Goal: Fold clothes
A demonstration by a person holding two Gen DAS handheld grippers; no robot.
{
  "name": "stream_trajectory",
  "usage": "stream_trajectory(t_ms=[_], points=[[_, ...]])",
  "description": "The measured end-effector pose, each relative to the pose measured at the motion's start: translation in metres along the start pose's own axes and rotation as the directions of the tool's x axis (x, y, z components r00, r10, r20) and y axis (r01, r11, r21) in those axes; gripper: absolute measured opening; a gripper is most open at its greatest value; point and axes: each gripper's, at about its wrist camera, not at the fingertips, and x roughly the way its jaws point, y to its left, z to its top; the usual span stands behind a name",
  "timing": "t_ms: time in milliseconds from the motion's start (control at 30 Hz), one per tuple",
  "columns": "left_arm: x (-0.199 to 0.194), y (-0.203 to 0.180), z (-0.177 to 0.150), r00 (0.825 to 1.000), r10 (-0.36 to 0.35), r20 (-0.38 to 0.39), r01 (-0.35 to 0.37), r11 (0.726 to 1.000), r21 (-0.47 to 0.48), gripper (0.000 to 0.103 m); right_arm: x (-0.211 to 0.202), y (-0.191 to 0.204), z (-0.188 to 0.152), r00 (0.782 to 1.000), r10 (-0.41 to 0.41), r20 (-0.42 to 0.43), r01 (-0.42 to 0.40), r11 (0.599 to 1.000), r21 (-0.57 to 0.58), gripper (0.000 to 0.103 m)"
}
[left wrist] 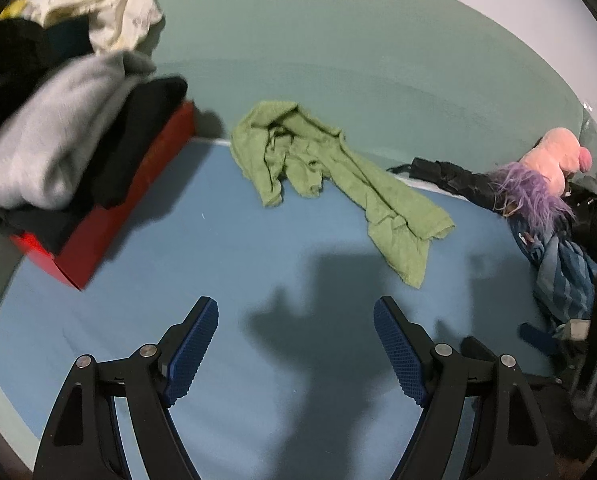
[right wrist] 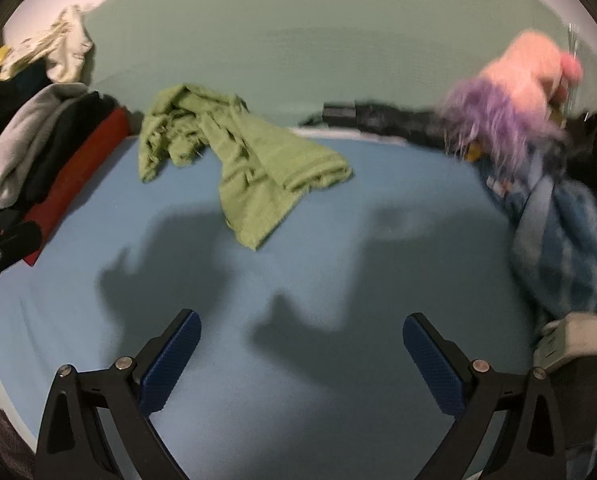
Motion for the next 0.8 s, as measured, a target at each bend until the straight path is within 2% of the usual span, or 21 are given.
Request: stream_trajectory(t_ms=[167, 367, 400, 433, 467, 500, 533, 567, 667, 800], points=[[0.009, 0.019, -0.011, 0.999, -0.029, -0.036, 0.027, 0.998, -0.062, 0.081, 0.048, -0.007, 0.024, 0.991, 0.080, -0.103, -0.071, 0.994, 0.088, 0.091], [0.019, 0.042, -0.020, 0.997, -0.038, -0.067, 0.029, 0.991, -0.131, 0.081, 0.097, 0.009, 0.071, 0.985, 0.115, -0.130, -0.098, 0.987, 0.130, 0.085], [0.021, 0.044, -0.020, 0.996, -0.042, -0.074, 0.031, 0.990, -0.139, 0.081, 0.102, 0.014, 0.078, 0.986, 0.116, -0.124, -0.100, 0.986, 0.131, 0.081], [0.024, 0.047, -0.020, 0.995, -0.054, -0.081, 0.041, 0.988, -0.151, 0.081, 0.105, 0.019, 0.084, 0.985, 0.124, -0.117, -0.110, 0.986, 0.122, 0.063], [0.025, 0.049, -0.020, 0.994, -0.072, -0.086, 0.057, 0.985, -0.165, 0.081, 0.108, 0.023, 0.088, 0.985, 0.129, -0.118, -0.115, 0.986, 0.119, 0.042], [0.026, 0.050, -0.020, 0.993, -0.085, -0.087, 0.068, 0.982, -0.177, 0.081, 0.109, 0.025, 0.087, 0.979, 0.161, -0.122, -0.146, 0.981, 0.128, 0.031], [0.027, 0.052, -0.020, 0.992, -0.096, -0.087, 0.078, 0.979, -0.189, 0.081, 0.109, 0.026, 0.087, 0.973, 0.193, -0.125, -0.176, 0.975, 0.137, 0.011], [0.027, 0.053, -0.019, 0.991, -0.106, -0.087, 0.087, 0.976, -0.200, 0.081, 0.110, 0.027, 0.086, 0.965, 0.229, -0.128, -0.210, 0.966, 0.150, 0.006], [0.029, 0.052, -0.018, 0.985, -0.151, -0.086, 0.130, 0.968, -0.214, 0.081, 0.092, 0.027, 0.064, 0.912, 0.388, -0.129, -0.357, 0.910, 0.210, 0.005], [0.045, 0.042, -0.018, 0.962, -0.240, -0.131, 0.206, 0.950, -0.234, 0.081, 0.037, 0.042, 0.015, 0.875, 0.450, -0.178, -0.435, 0.893, 0.119, 0.005]])
